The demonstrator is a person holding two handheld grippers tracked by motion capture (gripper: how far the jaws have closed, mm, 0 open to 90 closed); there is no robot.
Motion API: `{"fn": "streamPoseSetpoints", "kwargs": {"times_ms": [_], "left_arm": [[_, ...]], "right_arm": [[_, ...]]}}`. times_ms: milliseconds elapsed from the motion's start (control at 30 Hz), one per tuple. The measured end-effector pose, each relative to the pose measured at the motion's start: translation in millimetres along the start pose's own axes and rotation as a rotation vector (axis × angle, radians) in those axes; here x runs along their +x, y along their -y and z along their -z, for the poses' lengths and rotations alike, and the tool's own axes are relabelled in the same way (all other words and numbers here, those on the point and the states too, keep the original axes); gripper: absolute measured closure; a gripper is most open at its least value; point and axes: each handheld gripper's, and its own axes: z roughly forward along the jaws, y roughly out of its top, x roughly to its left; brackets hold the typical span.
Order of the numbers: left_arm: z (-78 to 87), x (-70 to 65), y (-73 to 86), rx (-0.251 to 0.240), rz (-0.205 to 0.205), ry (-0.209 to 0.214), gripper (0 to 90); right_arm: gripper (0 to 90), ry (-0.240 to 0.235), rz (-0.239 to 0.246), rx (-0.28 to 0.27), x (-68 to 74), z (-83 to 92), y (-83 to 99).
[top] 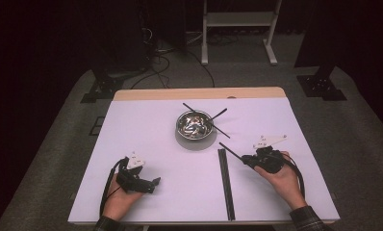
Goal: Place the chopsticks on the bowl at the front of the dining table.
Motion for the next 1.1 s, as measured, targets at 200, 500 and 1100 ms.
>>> {"fn": "streamPoseSetpoints", "kwargs": {"times_ms": [200, 500, 1100], "left_arm": [[0.0, 0.0, 0.0, 0.0, 0.0, 0.0, 0.0], [0.0, 0.0, 0.0, 0.0, 0.0, 0.001, 0.0], [0.0, 0.1, 0.0, 0.0, 0.0, 0.001, 0.0]], "right_arm": [[85.5, -0.01, 0.003, -0.012, 2.0, -1.1, -5.2], [85.5, -0.015, 0.0, -0.028, 2.4, 0.2, -11.5], [85.5, -0.022, -0.004, -0.057, 3.2, 2.1, -28.7]]}}
